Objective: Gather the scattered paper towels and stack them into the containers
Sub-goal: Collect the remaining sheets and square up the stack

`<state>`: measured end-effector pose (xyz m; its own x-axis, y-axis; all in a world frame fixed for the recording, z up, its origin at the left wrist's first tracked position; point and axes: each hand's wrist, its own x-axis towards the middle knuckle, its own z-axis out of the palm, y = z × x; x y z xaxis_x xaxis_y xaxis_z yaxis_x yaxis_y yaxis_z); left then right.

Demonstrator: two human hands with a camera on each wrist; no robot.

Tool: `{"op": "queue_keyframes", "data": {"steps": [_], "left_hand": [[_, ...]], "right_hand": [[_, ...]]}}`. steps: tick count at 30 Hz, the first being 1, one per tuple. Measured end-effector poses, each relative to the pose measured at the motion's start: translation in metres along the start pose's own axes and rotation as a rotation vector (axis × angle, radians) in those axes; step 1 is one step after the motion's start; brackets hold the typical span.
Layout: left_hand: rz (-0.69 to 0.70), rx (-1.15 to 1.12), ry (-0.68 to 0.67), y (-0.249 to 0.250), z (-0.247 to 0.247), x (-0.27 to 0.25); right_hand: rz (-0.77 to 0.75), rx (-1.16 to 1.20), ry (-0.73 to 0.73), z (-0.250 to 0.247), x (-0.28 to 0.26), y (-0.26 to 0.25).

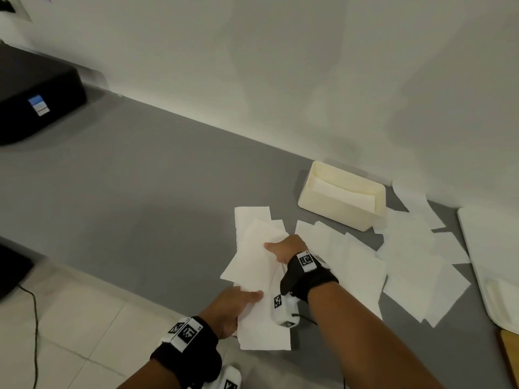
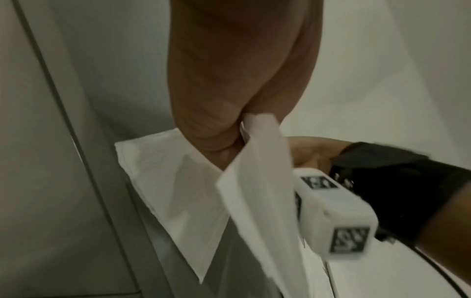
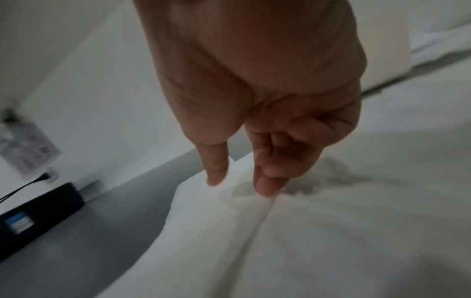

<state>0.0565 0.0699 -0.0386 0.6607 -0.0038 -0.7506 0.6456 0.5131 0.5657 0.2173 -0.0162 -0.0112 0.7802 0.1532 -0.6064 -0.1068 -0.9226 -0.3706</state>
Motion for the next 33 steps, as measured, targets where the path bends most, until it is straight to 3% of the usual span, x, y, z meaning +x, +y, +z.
{"op": "queue_keyframes", "data": {"steps": [3, 7, 9, 13, 21, 29, 33], "left_hand": [[0.008, 0.008, 0.009, 0.001, -0.001, -0.002], [0.000, 0.023, 0.018, 0.001, -0.001, 0.001], [-0.011, 0.025, 0.016, -0.001, 0.000, 0.005], [0.003, 0.046, 0.037, -0.002, 0.003, 0.011], [0.049, 0.096, 0.025, -0.002, -0.009, 0.007], [-0.068, -0.002, 0.181, 0.005, -0.016, 0.022], [-0.032, -0.009, 0.144, 0.005, -0.011, 0.019]], "right_hand": [[0.011, -0.070, -0.019, 0.004, 0.008, -0.004], [0.051, -0.113, 0.108, 0.014, 0.007, 0.005], [0.072, -0.106, 0.084, 0.017, 0.008, 0.010], [0.080, 0.119, 0.014, 0.015, 0.019, 0.021], [-0.055, 0.571, -0.088, -0.011, 0.023, 0.024], [-0.136, 0.921, -0.178, -0.032, -0.007, 0.050], [-0.161, 1.023, -0.288, -0.039, -0.033, 0.065]]}}
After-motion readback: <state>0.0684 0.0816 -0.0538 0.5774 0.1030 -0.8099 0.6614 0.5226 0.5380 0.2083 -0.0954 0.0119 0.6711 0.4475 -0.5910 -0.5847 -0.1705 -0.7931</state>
